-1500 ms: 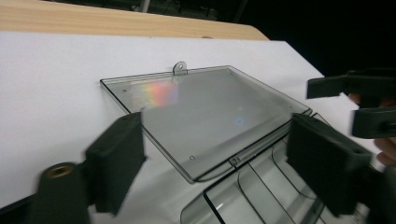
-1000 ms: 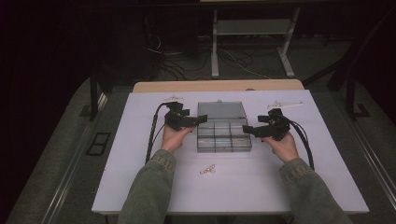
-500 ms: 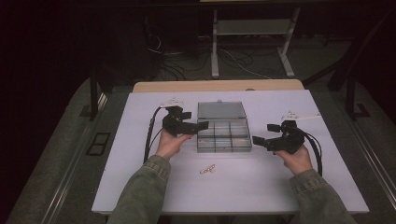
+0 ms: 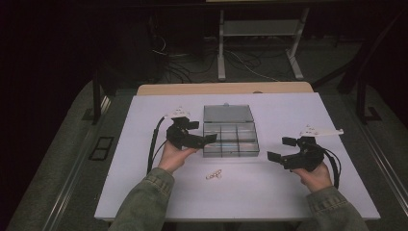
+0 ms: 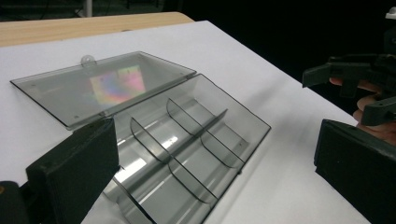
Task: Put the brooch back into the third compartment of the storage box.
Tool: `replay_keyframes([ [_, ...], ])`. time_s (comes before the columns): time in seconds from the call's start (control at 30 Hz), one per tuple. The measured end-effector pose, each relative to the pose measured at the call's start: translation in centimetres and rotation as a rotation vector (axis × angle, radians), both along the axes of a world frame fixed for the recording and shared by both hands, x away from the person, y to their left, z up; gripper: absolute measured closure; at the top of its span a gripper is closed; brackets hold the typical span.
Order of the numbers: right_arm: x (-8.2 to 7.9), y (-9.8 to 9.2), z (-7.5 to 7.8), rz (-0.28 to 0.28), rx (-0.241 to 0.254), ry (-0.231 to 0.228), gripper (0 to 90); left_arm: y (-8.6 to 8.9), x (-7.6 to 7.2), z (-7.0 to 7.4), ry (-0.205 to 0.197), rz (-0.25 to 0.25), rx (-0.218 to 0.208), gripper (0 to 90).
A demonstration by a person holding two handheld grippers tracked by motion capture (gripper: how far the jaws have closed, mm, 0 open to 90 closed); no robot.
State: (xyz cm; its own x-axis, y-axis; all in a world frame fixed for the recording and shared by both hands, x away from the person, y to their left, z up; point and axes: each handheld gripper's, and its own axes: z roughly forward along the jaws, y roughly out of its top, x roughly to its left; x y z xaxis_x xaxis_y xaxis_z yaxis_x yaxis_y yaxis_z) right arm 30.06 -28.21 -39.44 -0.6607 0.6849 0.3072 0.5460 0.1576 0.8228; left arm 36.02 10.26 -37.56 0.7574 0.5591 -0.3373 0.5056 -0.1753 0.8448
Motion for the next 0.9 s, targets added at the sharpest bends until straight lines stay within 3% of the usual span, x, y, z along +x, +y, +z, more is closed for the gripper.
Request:
replay_keyframes([
  [0.5, -1.7, 0.3, -0.7, 0.045, -0.06, 0.011, 0.5, 0.0, -2.1, -0.5, 0.002, -0.043, 0.026, 0.0],
  [0.63, -2.0, 0.3, -0.9, 0.055, -0.071, 0.018, 0.5, -0.2, -2.8, -0.7, -0.006, -0.074, 0.075, 0.0],
  [0.9, -2.3, 0.1, -1.1, 0.052, -0.073, 0.025, 0.5, -0.6, -3.7, -1.5, -0.006, -0.117, 0.124, 0.0],
])
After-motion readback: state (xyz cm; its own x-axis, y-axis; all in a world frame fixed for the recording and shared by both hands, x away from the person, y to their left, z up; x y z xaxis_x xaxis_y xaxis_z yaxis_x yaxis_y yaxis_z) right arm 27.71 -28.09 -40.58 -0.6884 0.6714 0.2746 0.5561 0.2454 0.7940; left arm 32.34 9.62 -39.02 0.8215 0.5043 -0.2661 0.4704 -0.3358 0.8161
